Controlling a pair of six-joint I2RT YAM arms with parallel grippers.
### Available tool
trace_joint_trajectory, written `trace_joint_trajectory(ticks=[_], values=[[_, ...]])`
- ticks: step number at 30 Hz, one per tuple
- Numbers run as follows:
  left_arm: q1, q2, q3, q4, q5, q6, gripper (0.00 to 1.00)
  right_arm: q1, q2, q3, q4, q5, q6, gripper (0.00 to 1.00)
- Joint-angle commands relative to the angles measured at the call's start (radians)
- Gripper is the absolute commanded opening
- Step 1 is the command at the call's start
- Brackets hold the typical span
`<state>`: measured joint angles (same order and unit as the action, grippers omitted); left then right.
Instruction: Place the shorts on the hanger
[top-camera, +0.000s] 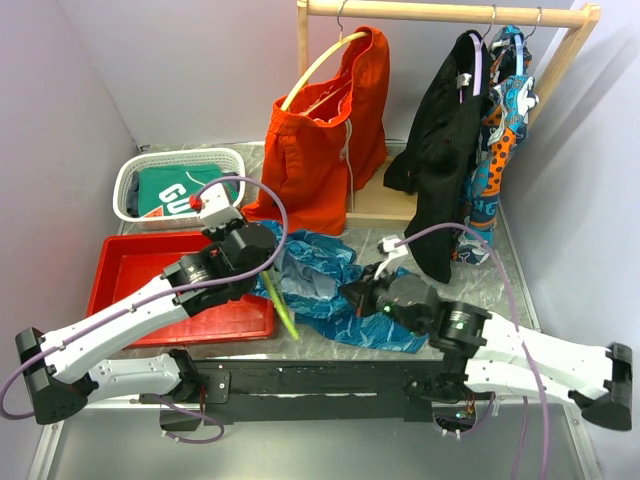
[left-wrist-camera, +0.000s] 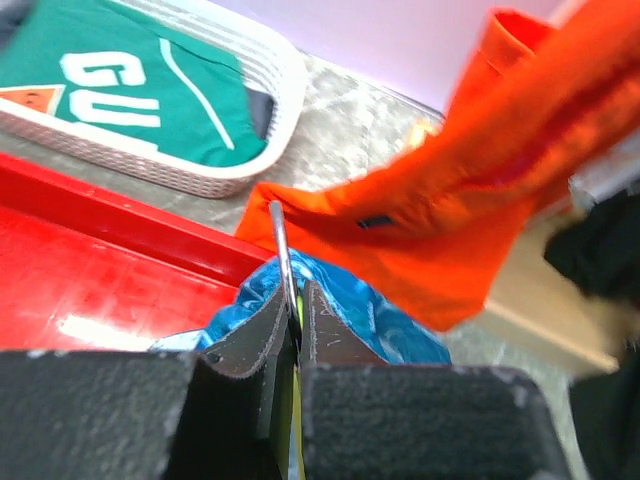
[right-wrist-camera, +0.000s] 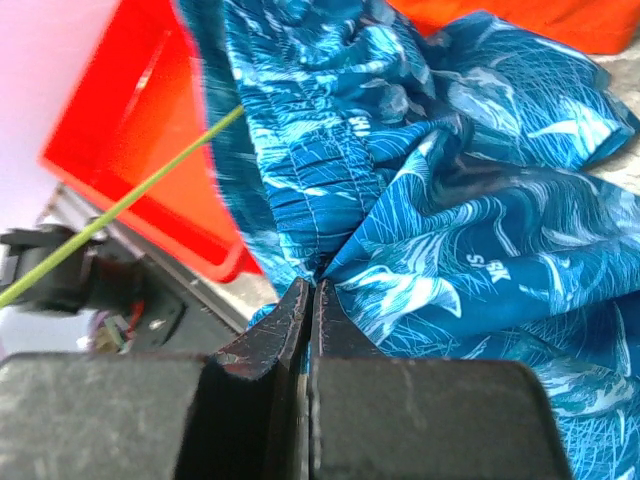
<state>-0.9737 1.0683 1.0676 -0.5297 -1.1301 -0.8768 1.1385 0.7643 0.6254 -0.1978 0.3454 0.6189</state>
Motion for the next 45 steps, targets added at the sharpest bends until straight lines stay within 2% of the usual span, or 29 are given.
trace_joint_trajectory(ticks=[1, 4, 5, 7, 10, 11, 12, 14, 17, 22, 27, 33, 41, 45], values=[[-0.014, 0.013, 0.023, -0.066, -0.180, -0.175, 0.01, -0.062, -0.060, 0.111, -0.109, -0.175, -0.008, 0.00], [-0.025, 0.065, 0.072, -0.169, -0.236, -0.324, 0.01, -0.092, -0.082, 0.158, -0.153, -0.252, -0.007, 0.00], [-0.029, 0.079, 0.093, -0.270, -0.249, -0.434, 0.01, -0.100, -0.086, 0.181, -0.167, -0.294, -0.005, 0.00], [-0.052, 0.134, 0.152, -0.352, -0.278, -0.513, 0.01, -0.106, -0.085, 0.204, -0.186, -0.336, -0.002, 0.00], [-0.062, 0.232, 0.253, -0.583, -0.307, -0.745, 0.01, -0.105, -0.077, 0.241, -0.189, -0.428, 0.008, 0.00], [-0.062, 0.263, 0.285, -0.684, -0.307, -0.941, 0.01, -0.105, -0.079, 0.253, -0.192, -0.446, 0.013, 0.00], [-0.060, 0.327, 0.348, -0.837, -0.315, -1.026, 0.01, -0.105, -0.082, 0.260, -0.195, -0.471, 0.018, 0.00], [-0.060, 0.366, 0.385, -0.839, -0.315, -1.004, 0.01, -0.106, -0.091, 0.279, -0.213, -0.488, 0.031, 0.00], [-0.059, 0.403, 0.396, -0.840, -0.304, -1.047, 0.01, -0.106, -0.105, 0.306, -0.241, -0.526, 0.048, 0.00], [-0.059, 0.429, 0.384, -0.840, -0.313, -1.073, 0.01, -0.115, -0.163, 0.339, -0.354, -0.435, 0.070, 0.00], [-0.059, 0.414, 0.356, -0.840, -0.304, -1.081, 0.01, -0.115, -0.183, 0.367, -0.388, -0.425, 0.082, 0.00], [-0.059, 0.429, 0.364, -0.840, -0.296, -1.068, 0.01, -0.115, -0.152, 0.407, -0.333, -0.508, 0.145, 0.00], [-0.054, 0.484, 0.413, -0.842, -0.275, -1.047, 0.01, -0.112, -0.059, 0.448, -0.135, -0.690, 0.307, 0.00], [-0.053, 0.512, 0.465, -0.840, -0.269, -0.989, 0.01, -0.071, -0.014, 0.442, -0.104, -0.642, 0.321, 0.00]])
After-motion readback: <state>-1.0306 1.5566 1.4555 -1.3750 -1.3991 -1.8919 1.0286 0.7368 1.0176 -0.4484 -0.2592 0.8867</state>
